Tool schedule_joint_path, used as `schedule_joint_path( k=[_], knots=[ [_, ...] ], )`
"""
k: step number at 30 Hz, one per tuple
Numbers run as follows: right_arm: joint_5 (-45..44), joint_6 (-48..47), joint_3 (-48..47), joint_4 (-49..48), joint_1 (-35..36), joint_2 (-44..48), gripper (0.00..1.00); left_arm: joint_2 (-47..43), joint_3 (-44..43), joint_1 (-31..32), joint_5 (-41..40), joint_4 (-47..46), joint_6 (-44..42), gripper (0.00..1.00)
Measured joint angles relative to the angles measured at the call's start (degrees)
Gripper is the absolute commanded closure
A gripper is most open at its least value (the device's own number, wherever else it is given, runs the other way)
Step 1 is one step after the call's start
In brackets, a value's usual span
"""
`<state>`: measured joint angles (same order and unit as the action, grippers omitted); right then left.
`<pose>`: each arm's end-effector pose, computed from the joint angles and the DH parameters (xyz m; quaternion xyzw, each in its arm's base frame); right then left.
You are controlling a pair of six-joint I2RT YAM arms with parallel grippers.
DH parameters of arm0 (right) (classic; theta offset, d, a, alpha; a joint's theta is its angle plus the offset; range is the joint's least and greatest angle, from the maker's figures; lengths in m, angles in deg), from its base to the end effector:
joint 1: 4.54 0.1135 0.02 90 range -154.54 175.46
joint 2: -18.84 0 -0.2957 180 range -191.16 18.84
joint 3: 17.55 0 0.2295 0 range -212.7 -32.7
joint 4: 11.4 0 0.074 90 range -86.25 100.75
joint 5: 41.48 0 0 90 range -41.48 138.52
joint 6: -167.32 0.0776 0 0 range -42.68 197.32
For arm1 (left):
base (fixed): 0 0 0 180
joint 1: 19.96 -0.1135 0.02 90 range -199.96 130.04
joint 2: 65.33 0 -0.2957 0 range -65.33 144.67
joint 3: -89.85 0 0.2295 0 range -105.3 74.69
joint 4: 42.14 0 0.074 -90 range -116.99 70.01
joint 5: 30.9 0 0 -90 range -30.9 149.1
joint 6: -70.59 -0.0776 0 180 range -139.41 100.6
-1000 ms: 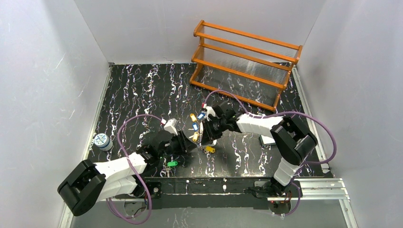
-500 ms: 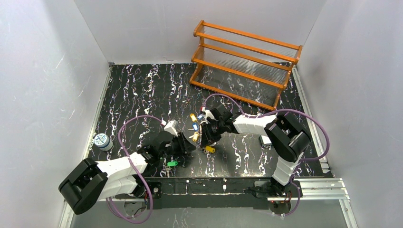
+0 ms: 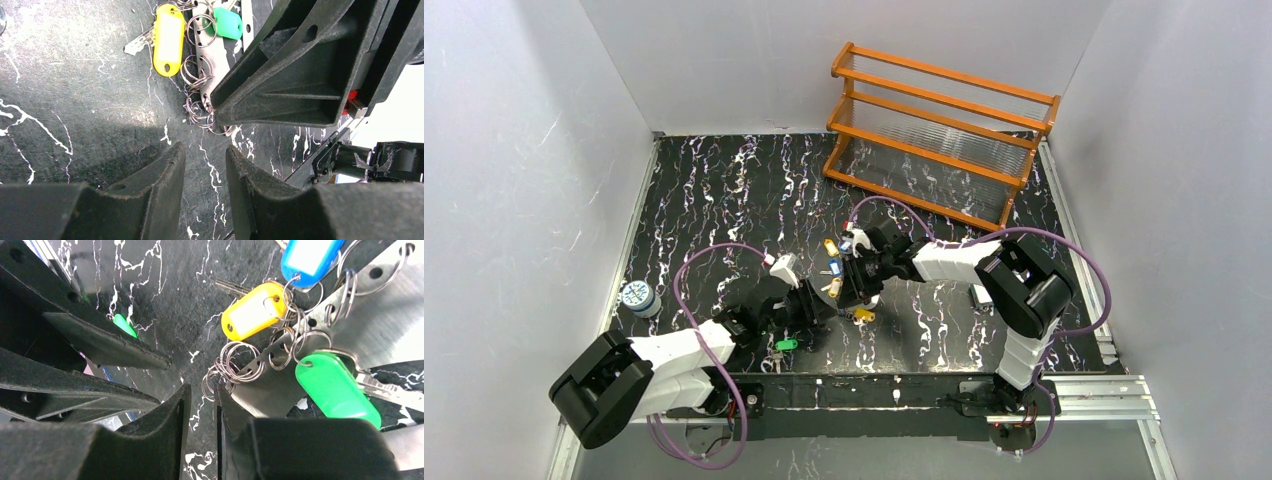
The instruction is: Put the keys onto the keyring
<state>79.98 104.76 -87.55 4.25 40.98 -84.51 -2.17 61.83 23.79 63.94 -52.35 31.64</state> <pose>0.2317 0.2938 0.1692 -0.2354 0.8755 0.4046 0.1201 0.1482 -0.1509 0.1815 -0.0310 0.8420 -0.4196 0.3375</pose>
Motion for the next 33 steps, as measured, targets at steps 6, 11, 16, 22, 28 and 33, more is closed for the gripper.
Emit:
schedule_joint_path(
  k=[6,11,16,22,28,33],
  knots=[
    [-1.22,0.22,-1.05,-1.44,0.0,-0.13,0.68,-0.87,0.02,0.0,-0.39,-0.39,0.02,0.66],
    [-3.76,-1.49,-3.85,-0.66,0.0,-0.2,0.68,-0.94,0.04,0.0,-0.44,-0.83,-0.04,0.66],
    [-6.36,-4.48,-3.96,2.32,0.04,0.63,0.68,-1.09,-0.31,0.0,-0.55,1.51,-2.64,0.66],
    [-6.47,-6.73,-3.28,5.07,0.04,1.09,0.69,-2.03,-4.22,0.0,-2.86,11.37,-8.92,0.65],
    [-4.09,-7.04,-2.23,6.05,0.15,1.09,0.64,-2.75,-6.49,0.0,-4.83,15.37,-12.07,0.65],
    [-1.88,-6.91,-2.23,5.97,0.42,0.52,0.64,-2.73,-6.49,0.0,-5.09,16.63,-12.85,0.64]
  ],
)
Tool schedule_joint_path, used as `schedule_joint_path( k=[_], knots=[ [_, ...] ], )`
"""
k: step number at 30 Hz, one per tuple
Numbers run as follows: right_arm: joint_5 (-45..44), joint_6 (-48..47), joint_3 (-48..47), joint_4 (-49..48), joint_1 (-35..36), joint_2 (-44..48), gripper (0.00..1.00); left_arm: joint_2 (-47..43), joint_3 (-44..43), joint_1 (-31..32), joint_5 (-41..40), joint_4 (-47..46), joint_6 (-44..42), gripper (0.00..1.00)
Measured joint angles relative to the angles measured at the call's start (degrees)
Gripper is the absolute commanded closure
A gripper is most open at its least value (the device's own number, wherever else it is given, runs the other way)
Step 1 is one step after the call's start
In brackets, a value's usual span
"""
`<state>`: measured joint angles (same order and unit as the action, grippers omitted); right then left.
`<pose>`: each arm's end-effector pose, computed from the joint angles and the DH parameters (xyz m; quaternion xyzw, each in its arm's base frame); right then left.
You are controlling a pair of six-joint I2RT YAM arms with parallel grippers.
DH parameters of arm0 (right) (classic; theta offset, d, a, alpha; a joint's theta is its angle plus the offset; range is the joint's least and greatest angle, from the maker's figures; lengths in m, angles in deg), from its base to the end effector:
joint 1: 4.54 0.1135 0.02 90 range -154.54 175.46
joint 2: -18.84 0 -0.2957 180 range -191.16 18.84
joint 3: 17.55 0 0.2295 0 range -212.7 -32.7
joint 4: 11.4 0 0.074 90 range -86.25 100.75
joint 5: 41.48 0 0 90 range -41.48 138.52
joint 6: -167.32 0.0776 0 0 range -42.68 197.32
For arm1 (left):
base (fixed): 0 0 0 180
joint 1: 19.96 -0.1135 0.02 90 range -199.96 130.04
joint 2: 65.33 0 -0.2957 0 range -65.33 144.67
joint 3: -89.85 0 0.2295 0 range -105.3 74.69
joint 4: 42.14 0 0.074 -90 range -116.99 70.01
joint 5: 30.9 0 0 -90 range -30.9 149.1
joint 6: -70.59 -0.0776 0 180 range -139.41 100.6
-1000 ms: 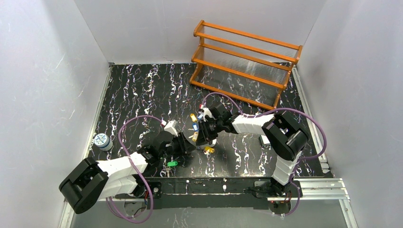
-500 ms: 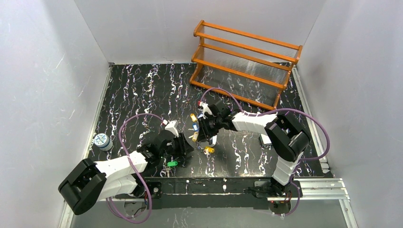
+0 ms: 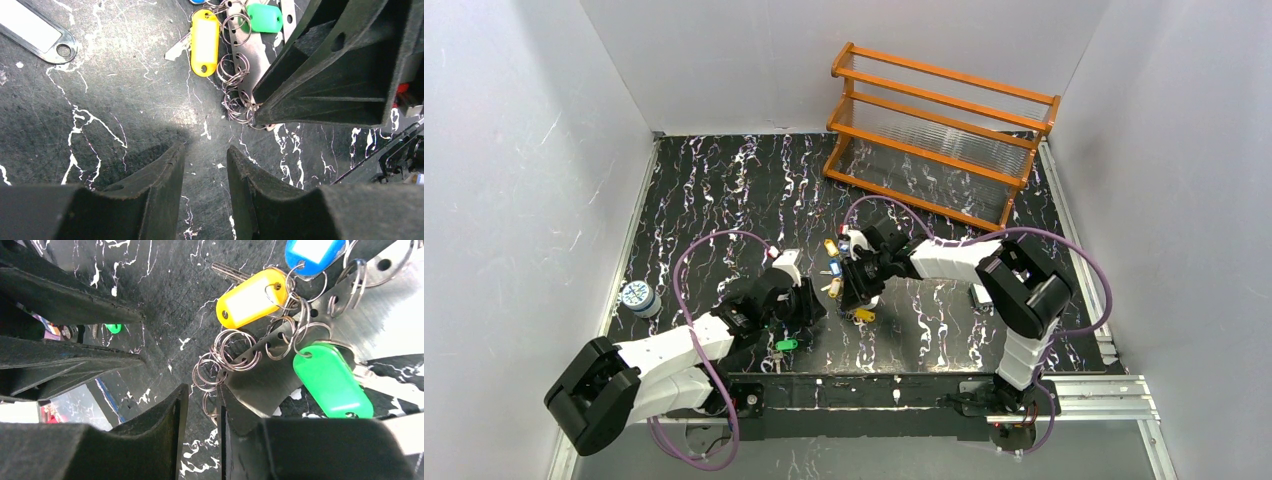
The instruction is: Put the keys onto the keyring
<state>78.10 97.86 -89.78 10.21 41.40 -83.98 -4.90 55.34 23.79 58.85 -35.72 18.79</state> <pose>0.2297 0.2924 0.1732 -0.2818 0.8742 0.3737 0.1296 0.1509 -0.1440 0.1893 0.0414 0.8751 -0.3148 0.3653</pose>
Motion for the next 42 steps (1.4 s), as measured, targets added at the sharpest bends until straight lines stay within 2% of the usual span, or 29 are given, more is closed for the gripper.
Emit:
schedule_joint_path(
  k=[12,30,42],
  knots=[
    [2.64,1.84,-1.33,-0.63,0.33,-2.82,0.63,0.55,-0.85,0.0,0.31,-1.57,-0.5,0.65],
    [-1.07,2.05,-1.31,-1.99,-0.59,0.9,0.64,3.96,8.37,-0.02,-0.61,-19.45,20.48,0.7],
    [-2.78,1.46,-1.03,-1.81,-1.27,2.4,0.64,10.97,8.2,-0.07,0.04,-25.11,24.7,0.71]
  ],
)
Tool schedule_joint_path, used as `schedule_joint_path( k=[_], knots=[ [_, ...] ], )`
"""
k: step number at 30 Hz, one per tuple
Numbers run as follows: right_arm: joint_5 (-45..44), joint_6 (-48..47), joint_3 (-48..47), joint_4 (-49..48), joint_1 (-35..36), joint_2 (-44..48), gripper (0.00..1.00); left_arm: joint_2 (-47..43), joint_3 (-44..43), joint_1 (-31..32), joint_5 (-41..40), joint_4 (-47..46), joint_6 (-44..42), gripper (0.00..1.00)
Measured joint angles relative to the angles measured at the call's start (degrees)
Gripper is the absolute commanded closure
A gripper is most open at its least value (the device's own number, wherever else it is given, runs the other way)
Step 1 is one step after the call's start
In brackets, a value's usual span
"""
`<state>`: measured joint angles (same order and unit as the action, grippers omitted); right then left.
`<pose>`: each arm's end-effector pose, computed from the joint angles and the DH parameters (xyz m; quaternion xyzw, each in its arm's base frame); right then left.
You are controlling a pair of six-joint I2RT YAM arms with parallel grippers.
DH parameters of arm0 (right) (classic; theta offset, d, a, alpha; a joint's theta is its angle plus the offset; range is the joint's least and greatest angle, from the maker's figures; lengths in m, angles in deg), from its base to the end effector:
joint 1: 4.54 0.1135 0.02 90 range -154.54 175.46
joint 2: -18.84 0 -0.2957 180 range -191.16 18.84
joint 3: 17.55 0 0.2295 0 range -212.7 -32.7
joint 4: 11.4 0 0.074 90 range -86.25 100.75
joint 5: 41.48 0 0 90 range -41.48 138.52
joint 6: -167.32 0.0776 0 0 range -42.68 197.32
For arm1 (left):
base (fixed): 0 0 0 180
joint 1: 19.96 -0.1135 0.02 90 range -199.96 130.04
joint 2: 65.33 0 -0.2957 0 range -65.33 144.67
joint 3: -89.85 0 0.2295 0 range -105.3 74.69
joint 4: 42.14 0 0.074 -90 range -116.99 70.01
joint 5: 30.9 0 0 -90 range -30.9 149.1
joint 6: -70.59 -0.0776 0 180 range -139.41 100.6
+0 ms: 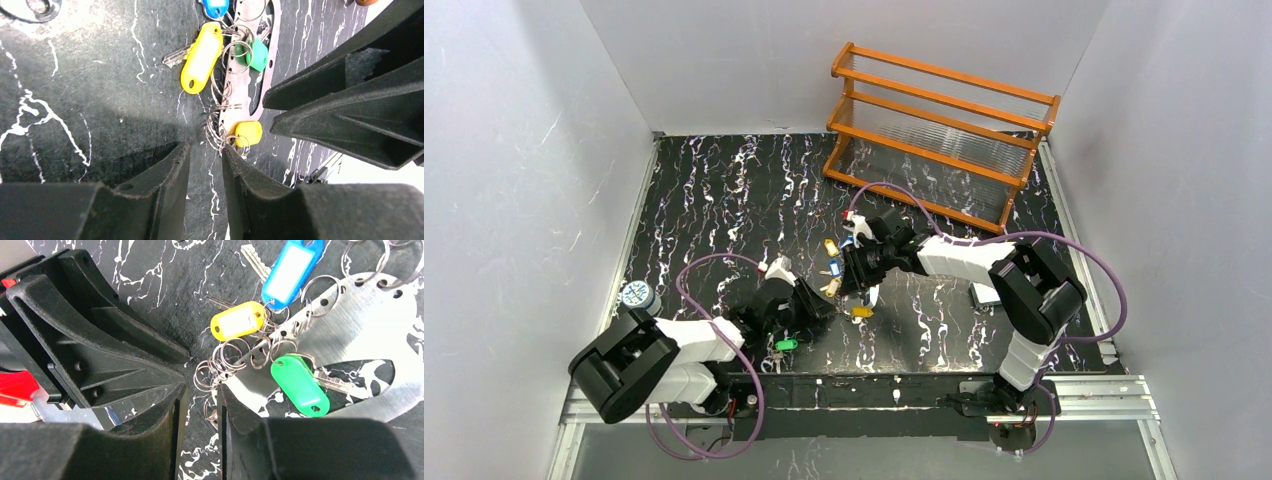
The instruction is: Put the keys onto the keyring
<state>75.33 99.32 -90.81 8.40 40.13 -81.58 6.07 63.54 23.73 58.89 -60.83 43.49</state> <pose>0.2424 0.2888 0.1949 -0.2612 0.8706 0.3763 0.1796 0.1618 -0.1542 0.1638 -0.1428 0.8378 -0.4215 0.3162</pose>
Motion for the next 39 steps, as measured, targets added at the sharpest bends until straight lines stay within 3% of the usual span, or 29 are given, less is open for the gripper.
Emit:
schedule_joint_path(
  k=[12,23,30,39],
  knots=[
    [-1.01,-1.07,0.81,1.25,-0.07,0.68,0.63,6.49,-3.76,-0.07,0.11,-2.62,0.2,0.73],
    [-1.42,-1.27,0.81,1.36,-0.07,0.7,0.63,10.6,-5.66,-0.09,0.68,-4.87,0.13,0.81],
    [-1.44,-1.44,0.83,1.42,-0.09,0.7,0.63,10.84,-5.84,-0.11,1.22,-5.35,-0.07,0.73],
    [-0.46,-2.45,0.94,1.29,-0.07,0.7,0.62,4.5,-4.9,-0.13,0.52,0.26,-1.01,0.54]
  ],
)
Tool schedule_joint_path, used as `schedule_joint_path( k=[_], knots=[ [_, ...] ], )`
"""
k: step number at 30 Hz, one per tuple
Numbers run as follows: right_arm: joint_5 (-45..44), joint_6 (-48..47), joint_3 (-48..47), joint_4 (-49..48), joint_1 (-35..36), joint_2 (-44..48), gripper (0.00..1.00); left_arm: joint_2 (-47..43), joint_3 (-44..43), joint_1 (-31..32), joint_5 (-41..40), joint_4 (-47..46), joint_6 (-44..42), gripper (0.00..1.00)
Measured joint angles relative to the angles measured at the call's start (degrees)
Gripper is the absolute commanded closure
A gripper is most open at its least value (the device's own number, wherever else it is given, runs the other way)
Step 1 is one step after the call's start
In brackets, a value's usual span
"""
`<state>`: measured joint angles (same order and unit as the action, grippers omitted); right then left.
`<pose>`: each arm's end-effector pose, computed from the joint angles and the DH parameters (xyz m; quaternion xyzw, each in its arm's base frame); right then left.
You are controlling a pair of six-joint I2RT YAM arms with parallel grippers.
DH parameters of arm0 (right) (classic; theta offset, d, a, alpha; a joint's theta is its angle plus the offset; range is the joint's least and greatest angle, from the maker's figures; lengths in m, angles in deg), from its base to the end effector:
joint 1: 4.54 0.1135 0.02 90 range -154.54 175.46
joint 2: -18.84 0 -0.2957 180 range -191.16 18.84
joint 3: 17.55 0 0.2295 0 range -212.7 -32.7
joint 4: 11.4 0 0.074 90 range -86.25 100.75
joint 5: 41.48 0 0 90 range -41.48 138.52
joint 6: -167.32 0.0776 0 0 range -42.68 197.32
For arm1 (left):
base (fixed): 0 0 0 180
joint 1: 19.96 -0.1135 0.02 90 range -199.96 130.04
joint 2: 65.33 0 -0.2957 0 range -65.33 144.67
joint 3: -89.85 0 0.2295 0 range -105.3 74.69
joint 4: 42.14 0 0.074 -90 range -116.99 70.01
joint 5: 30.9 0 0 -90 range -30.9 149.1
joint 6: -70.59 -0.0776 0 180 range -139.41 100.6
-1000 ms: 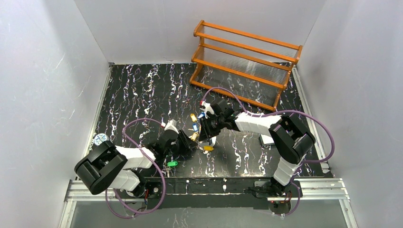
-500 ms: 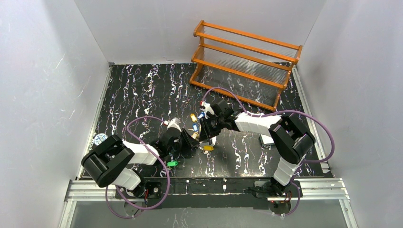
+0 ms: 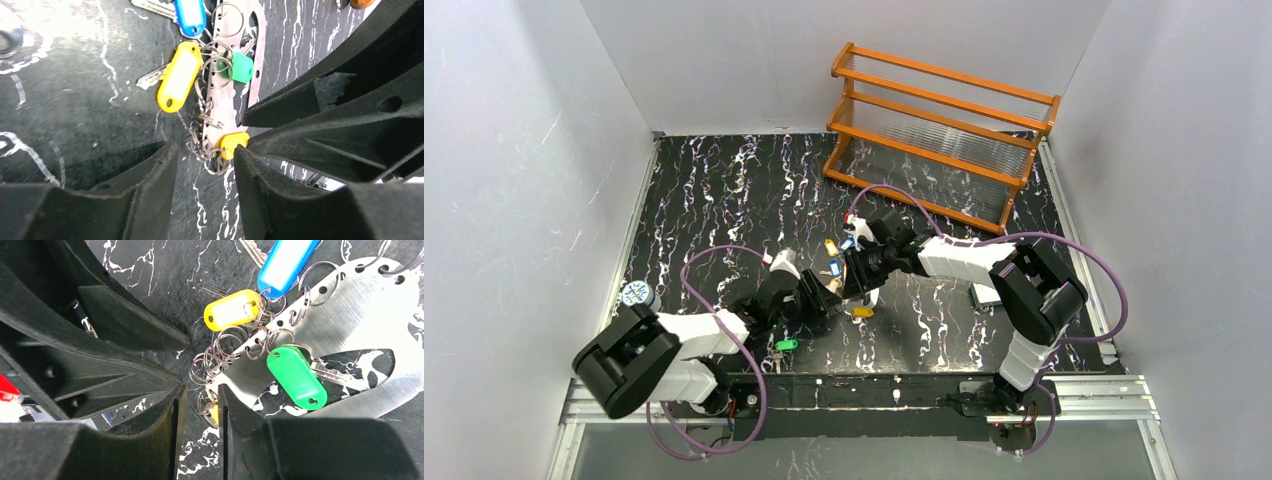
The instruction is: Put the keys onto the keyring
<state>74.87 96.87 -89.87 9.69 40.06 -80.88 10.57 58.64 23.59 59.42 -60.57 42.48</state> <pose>0.2384 0.2835 0.1919 -0.2763 0.8713 0.3638 0.1792 0.1788 -0.1705 0.1718 -0.1339 0.8386 -0.4216 0.3179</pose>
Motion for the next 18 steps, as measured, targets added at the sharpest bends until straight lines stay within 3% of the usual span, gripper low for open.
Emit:
schedule_joint_path(
  k=[10,18],
  knots=[
    [-4.28,-2.1,-1.36,2.19,4.66,-0.39,0.6,-17.81,0.02,-0.17,-8.46,21.57,-4.72,0.52],
    [-14.08,-3.32,-7.48,6.67,9.64,-3.82,0.56,-24.15,-0.81,-0.28,-13.29,32.79,-7.08,0.52]
  ],
)
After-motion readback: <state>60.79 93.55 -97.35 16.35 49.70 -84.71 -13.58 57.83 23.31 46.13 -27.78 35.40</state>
